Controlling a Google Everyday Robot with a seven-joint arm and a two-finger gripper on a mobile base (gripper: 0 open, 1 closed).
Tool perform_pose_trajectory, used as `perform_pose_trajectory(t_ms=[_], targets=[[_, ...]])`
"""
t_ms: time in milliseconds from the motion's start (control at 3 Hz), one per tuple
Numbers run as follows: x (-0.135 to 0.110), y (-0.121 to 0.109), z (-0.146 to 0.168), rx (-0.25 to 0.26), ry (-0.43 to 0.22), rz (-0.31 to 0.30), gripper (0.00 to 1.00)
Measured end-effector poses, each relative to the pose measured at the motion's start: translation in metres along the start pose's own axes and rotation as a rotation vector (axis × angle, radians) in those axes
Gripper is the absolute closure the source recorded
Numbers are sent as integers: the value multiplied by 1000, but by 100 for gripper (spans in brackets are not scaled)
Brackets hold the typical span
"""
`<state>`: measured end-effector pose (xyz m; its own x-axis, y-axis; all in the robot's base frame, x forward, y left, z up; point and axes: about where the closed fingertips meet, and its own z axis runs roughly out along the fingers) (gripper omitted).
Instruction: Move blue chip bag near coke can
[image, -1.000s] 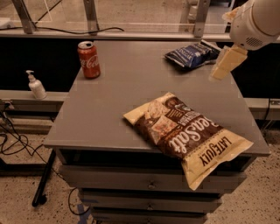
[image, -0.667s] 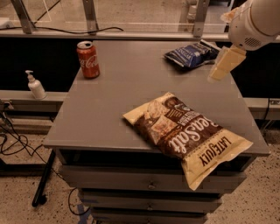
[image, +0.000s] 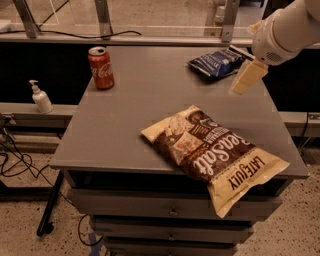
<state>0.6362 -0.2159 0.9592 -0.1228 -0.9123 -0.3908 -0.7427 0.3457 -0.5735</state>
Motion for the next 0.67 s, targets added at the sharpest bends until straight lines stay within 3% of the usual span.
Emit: perform_pose_trajectory(t_ms=[333,667], targets=[[13,-6,56,-21,-18,55,0],[28,-20,105,-5,-29,118,0]])
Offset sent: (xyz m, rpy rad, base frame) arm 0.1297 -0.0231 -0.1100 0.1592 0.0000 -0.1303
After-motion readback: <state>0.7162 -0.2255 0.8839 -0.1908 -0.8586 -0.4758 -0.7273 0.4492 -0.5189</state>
